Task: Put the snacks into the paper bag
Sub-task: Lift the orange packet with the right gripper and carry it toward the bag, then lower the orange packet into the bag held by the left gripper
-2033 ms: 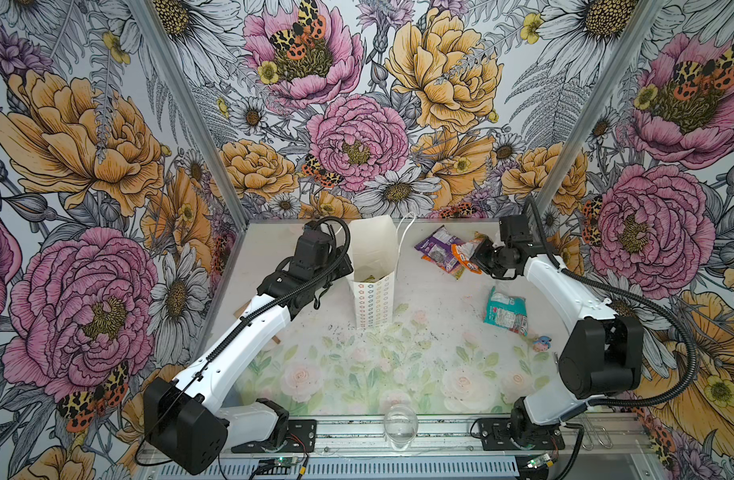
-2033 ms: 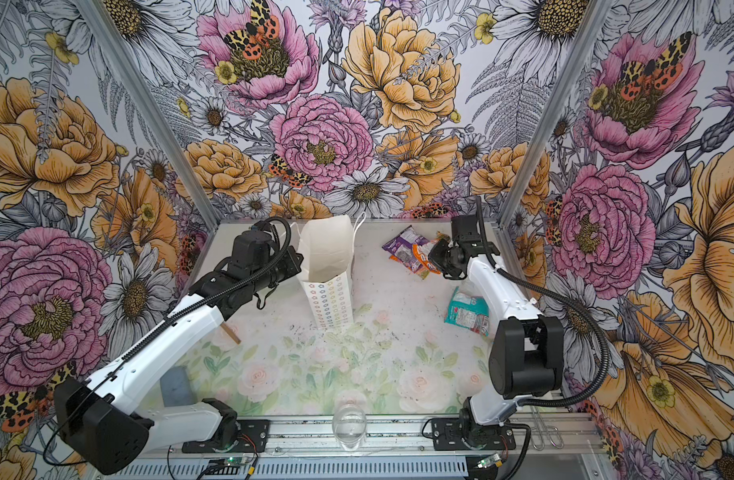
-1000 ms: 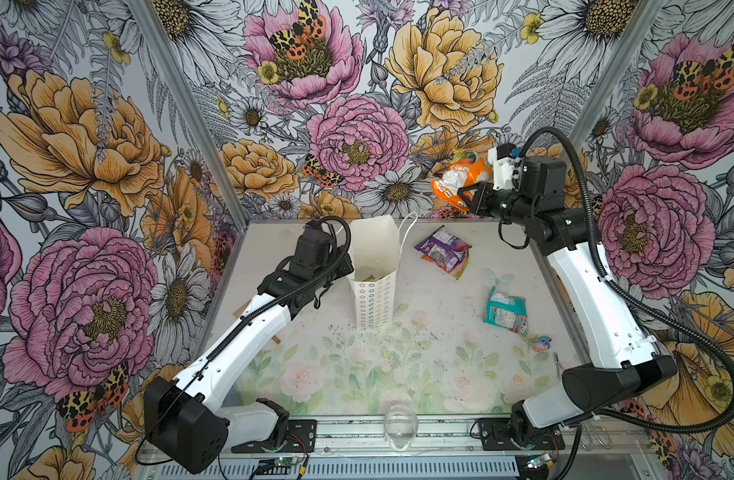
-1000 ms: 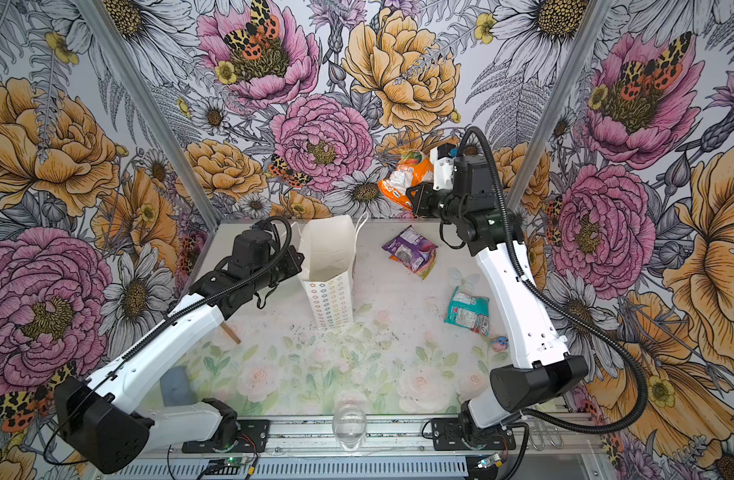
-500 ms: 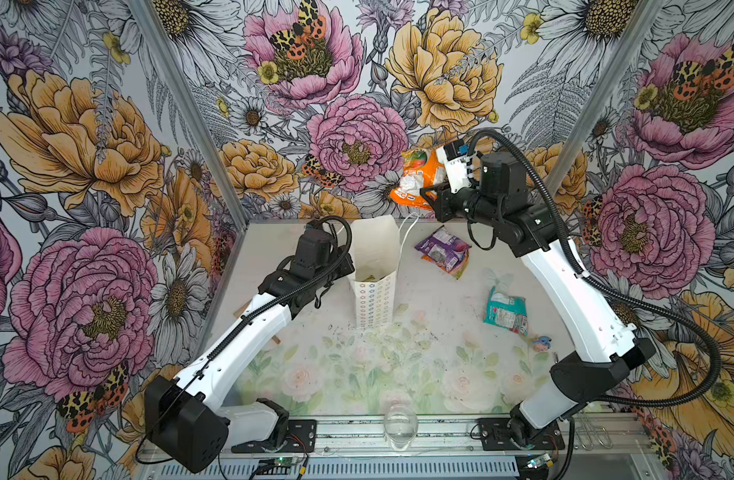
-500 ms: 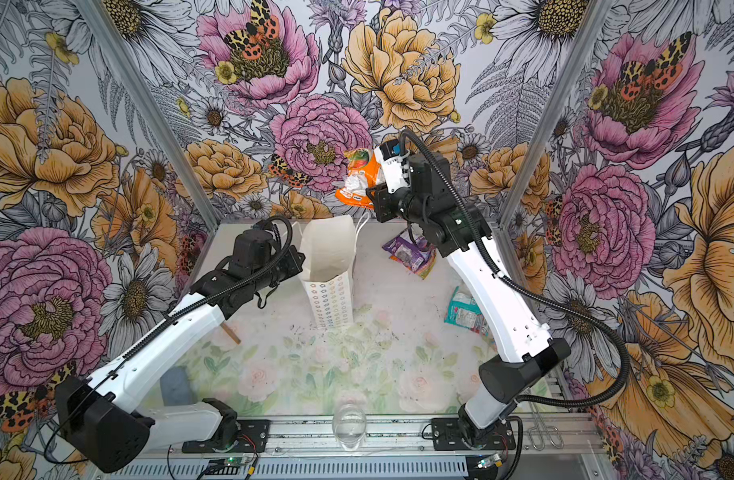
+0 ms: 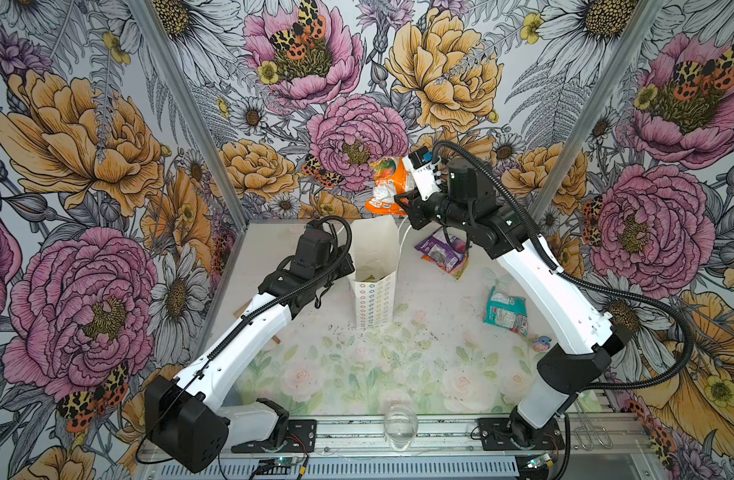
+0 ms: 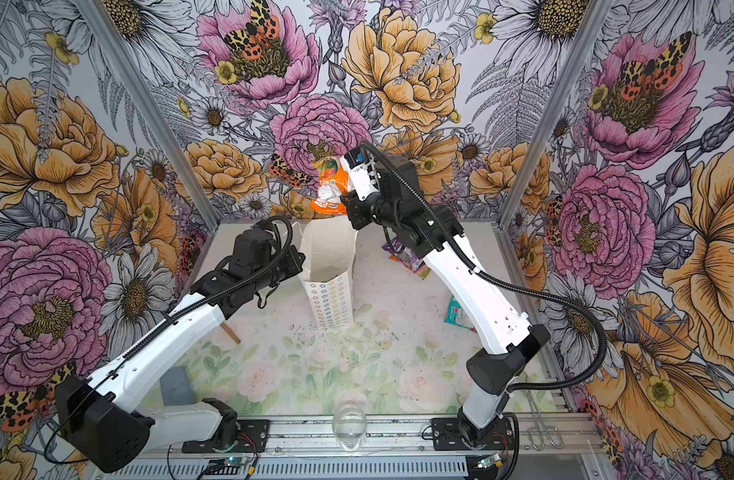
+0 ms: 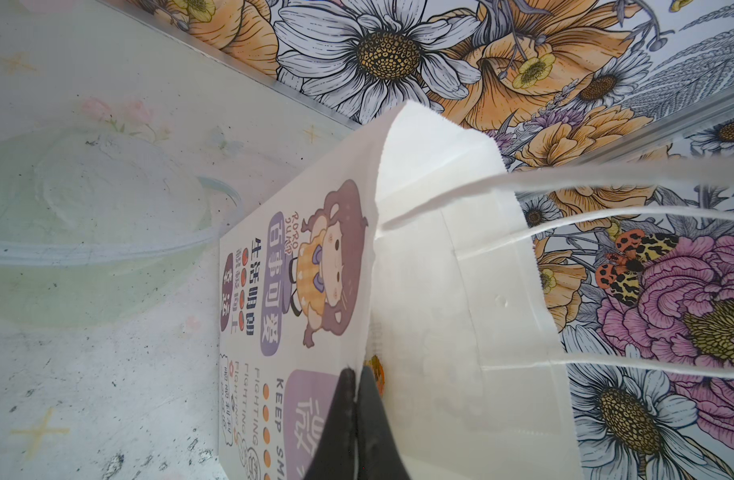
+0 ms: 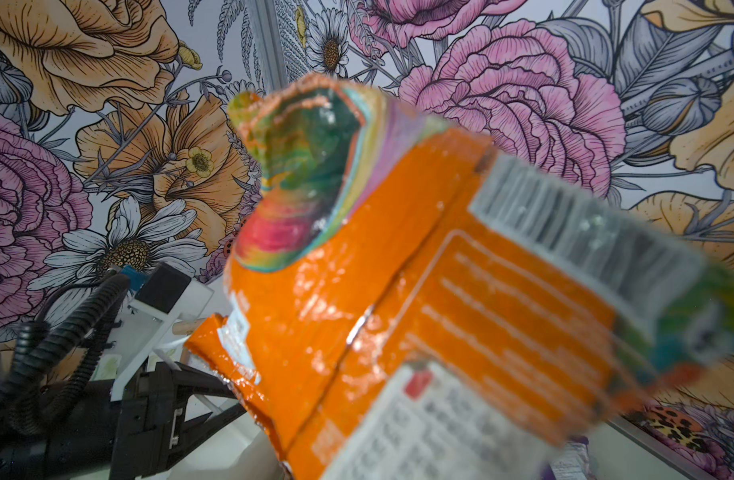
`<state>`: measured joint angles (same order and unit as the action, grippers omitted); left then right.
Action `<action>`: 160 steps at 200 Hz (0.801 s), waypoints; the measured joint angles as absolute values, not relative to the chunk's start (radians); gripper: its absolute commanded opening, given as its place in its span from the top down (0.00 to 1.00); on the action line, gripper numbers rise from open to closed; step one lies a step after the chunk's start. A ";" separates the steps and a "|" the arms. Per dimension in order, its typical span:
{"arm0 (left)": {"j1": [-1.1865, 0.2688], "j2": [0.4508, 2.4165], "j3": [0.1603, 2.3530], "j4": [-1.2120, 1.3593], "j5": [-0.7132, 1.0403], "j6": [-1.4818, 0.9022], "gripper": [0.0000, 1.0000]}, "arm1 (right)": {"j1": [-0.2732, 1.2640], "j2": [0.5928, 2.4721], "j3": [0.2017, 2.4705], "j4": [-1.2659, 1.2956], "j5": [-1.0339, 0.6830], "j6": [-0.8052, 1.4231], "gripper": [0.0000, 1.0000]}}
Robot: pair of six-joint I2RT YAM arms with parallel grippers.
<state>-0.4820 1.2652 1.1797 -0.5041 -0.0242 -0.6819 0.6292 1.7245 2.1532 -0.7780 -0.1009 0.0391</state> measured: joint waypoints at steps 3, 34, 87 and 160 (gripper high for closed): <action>-0.482 1.265 1.180 -0.504 -0.024 -0.682 1.00 | 0.633 1.729 2.155 -0.778 -0.099 0.039 1.00; -0.482 1.265 1.180 -0.504 -0.024 -0.682 1.00 | 0.661 1.762 2.157 -0.778 -0.074 0.044 1.00; -0.482 1.265 1.180 -0.504 -0.024 -0.682 1.00 | 0.674 1.779 2.157 -0.781 -0.044 0.071 1.00; -0.482 1.265 1.180 -0.504 -0.024 -0.682 1.00 | 0.689 1.779 2.156 -0.781 -0.024 0.118 1.00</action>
